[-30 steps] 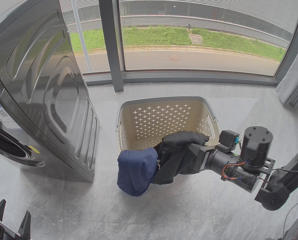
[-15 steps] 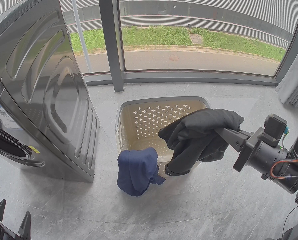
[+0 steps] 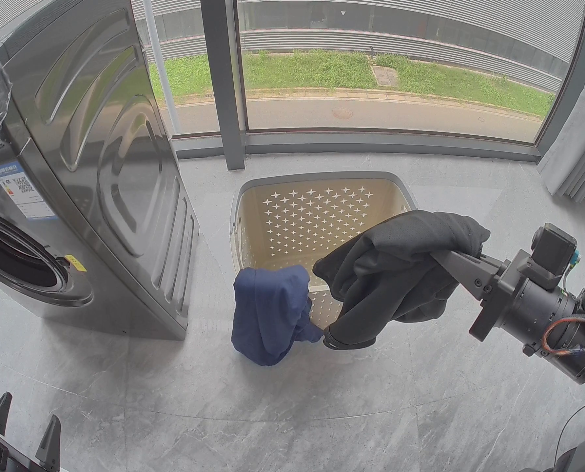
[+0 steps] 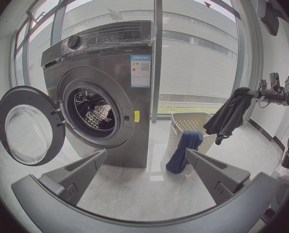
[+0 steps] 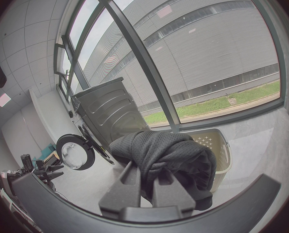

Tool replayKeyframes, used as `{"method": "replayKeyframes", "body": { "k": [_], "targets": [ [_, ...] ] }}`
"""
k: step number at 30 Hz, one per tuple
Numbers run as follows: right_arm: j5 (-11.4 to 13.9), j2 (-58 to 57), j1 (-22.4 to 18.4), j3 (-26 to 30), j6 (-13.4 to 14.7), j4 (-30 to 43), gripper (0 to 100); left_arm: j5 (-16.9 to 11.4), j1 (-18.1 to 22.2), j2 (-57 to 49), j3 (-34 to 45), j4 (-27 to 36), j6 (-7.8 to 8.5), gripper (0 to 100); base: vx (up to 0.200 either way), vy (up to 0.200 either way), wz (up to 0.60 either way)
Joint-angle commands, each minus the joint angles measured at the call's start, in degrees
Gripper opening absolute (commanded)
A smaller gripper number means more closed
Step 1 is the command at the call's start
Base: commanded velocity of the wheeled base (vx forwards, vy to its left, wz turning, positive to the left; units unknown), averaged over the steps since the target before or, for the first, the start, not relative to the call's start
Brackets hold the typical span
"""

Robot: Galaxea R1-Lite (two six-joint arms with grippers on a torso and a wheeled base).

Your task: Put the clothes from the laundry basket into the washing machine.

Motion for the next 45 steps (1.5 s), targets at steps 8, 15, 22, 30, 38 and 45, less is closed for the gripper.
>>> {"method": "replayKeyframes", "body": {
  "k": [8,15,22,30,38,45],
  "targets": [
    [0.01,0.20,-0.07,0.70,0.28,-0.04,0,0.08,0.01,-0.70,0.84,0.04,-0.08,100,-0.025,0.000,0.00],
    [-0.70,0.28,-0.07,0.70,0.37,-0.04,0,0.08,0.01,-0.70,0.84,-0.05,-0.08,100,0.000,0.143,0.00],
    [-1.05,0.81,-0.16,0.53,0.46,-0.13,0,0.08,0.01,-0.70,0.84,-0.05,-0.08,100,0.000,0.200,0.00],
    [-4.83,1.95,-0.68,-0.18,0.46,0.14,0,0.08,0.01,-0.70,0.84,0.04,-0.08,100,0.000,0.200,0.00],
    [-5.88,2.04,-1.91,-1.23,0.54,0.14,0,0.08,0.01,-0.70,0.84,0.04,-0.08,100,0.000,0.200,0.00],
    [-7.46,2.13,-3.06,-1.94,0.54,0.22,0,0.08,0.01,-0.70,0.84,-0.05,-0.08,100,0.000,0.200,0.00]
  ]
}}
